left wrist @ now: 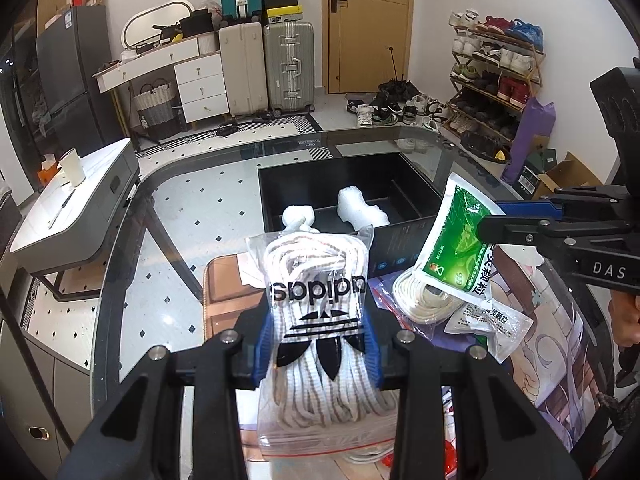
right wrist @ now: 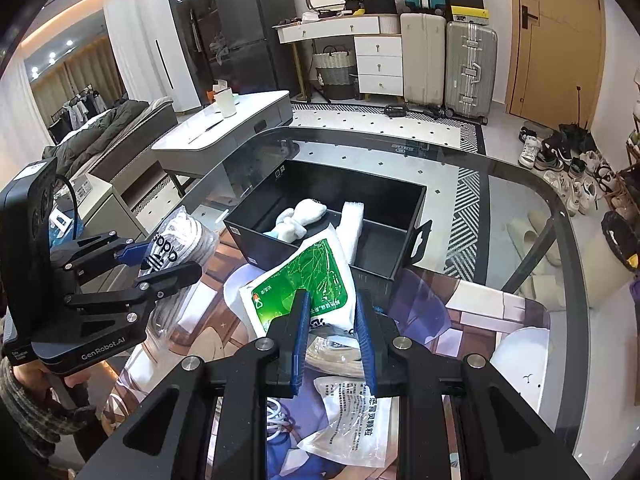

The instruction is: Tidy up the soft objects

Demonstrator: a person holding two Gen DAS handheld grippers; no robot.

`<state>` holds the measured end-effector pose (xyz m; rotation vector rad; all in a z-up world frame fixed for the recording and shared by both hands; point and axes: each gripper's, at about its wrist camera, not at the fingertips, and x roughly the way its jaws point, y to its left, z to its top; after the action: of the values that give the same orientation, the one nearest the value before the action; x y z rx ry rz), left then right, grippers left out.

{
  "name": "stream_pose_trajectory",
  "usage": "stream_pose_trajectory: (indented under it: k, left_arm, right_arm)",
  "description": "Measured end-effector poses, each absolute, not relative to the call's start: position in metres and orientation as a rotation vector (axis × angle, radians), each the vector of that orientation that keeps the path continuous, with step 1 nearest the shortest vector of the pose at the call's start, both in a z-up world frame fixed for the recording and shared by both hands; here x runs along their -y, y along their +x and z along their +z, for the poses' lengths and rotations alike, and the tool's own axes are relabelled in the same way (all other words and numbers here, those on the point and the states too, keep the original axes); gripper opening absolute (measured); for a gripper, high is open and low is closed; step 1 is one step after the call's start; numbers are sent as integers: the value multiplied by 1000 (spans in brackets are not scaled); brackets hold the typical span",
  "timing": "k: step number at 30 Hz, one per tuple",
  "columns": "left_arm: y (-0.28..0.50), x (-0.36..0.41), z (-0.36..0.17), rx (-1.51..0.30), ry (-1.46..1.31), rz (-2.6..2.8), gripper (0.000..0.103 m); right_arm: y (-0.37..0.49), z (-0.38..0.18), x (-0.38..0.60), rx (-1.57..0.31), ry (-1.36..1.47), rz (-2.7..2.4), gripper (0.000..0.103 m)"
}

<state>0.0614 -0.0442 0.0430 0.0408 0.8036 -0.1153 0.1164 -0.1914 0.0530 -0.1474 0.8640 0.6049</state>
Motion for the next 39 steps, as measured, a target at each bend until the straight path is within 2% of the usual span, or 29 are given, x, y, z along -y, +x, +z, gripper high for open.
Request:
stream_pose_trajectory:
  k: [39]
  left_arm:
    - [110, 38, 77, -721, 59, -105, 35]
  right_arm:
    - [160, 90, 189, -788, -114, 605, 22]
